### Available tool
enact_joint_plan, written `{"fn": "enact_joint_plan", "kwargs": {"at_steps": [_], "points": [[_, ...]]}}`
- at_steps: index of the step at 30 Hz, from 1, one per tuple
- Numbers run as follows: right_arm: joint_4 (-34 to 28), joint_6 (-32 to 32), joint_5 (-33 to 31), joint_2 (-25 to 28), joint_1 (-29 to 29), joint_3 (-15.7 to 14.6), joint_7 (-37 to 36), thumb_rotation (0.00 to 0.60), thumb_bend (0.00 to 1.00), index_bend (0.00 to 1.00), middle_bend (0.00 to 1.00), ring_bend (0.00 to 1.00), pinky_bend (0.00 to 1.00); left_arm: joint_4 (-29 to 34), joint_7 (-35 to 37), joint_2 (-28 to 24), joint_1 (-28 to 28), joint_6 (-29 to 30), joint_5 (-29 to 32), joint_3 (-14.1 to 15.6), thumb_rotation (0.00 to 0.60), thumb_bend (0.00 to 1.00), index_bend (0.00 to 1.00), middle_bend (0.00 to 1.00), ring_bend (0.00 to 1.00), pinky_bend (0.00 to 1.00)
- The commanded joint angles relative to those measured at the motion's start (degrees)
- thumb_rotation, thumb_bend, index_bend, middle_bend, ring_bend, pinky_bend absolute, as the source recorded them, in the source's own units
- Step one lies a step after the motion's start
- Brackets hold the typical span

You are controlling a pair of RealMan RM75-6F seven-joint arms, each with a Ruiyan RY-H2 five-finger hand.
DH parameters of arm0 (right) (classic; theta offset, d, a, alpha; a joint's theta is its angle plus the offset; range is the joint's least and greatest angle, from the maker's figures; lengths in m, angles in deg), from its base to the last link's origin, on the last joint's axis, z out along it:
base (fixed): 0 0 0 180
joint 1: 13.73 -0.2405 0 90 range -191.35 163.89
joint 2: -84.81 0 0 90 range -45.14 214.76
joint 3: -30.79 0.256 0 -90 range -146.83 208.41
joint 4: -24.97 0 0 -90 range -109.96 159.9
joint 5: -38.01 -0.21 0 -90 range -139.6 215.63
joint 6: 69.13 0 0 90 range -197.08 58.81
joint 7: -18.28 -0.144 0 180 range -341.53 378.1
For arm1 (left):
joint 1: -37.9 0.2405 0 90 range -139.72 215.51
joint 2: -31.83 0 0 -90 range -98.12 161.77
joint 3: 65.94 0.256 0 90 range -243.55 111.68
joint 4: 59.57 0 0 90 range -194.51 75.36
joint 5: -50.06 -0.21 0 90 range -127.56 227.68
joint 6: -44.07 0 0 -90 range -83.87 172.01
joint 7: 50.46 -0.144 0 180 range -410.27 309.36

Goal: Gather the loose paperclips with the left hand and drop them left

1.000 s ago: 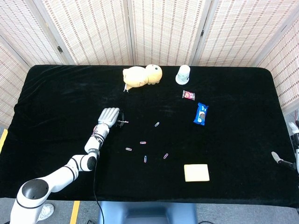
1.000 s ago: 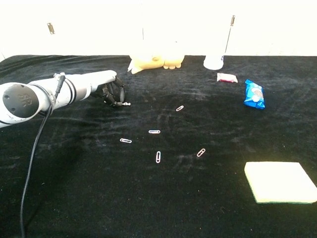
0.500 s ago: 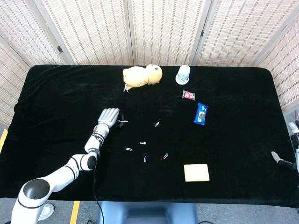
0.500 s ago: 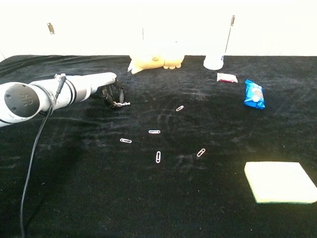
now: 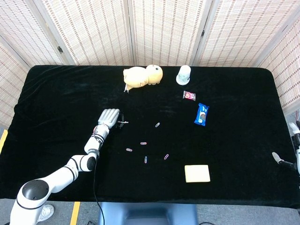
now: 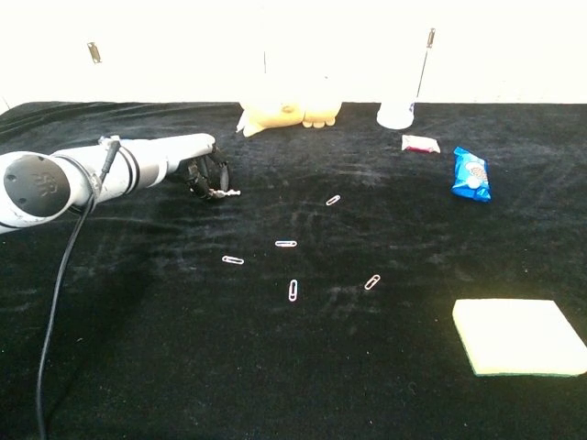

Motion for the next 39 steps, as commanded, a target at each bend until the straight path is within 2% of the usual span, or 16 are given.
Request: {"fn": "enact_joint_plan", "kwargs": {"at_steps": [1,6,10,15,22,28,34,39], "points": [[-0.03,-0.03,0.04,0.01,0.01,-0.02,0.00,0.600,0.24,0.00,0.00,0.05,0.01,-0.10,-0.23,0.04,-0.06,-0.47,0.32,0.14,0.600,0.46,0.54,1.00,1.00,1.00],[0.02,-0.04,0.04,0.04,0.05,0.00,-0.14,0.600,0.24,0.00,0.00,0.05,0.01,-0.56,-0.79,0.35,-0.32,-0.28,0.61,0.22,0.600,0.46,0.53,1.00,1.00,1.00],[0.02,-0.10,0.15,0.11,0.09,-0.05,-0.29,0.600,0.23,0.00,0.00,0.05,0.01,-0.17,-0.59,0.39,-0.10,0.78,0.45,0.00,0.600,0.46,0.61,1.00,1.00,1.00],[-0.06,-0.31,0.20,-0.01,0.11,-0.04,0.09,0.600,0.23,0.00,0.00,0.05,0.01,-1.07,-1.18,0.81,0.04,1.62,0.48,0.10,0.600,0.51,0.78,1.00,1.00,1.00],[0.00,-0.03,0.08,-0.04,0.00,-0.02,0.15,0.600,0.23,0.00,0.00,0.05,0.01,1.01,-1.22,-1.23,0.67,3.56,0.07,-0.55,0.600,0.51,0.80,1.00,1.00,1.00],[0.06,0.06,0.19,-0.12,-0.08,-0.08,0.17,0.600,0.24,0.00,0.00,0.05,0.01,8.92,1.08,-6.01,2.98,8.22,-0.52,-2.52,0.600,0.49,0.80,1.00,1.00,1.00],[0.21,0.65,0.17,-0.24,-0.37,-0.16,0.29,0.600,0.24,0.00,0.00,0.05,0.01,20.01,5.41,-12.07,6.70,12.18,-1.06,-4.50,0.600,0.48,0.80,1.00,1.00,1.00],[0.33,1.18,0.58,-0.28,-0.70,-0.42,0.23,0.600,0.24,0.00,0.00,0.05,0.01,28.70,11.20,-16.58,10.17,12.61,0.25,-6.31,0.600,0.48,0.80,1.00,1.00,1.00]]}}
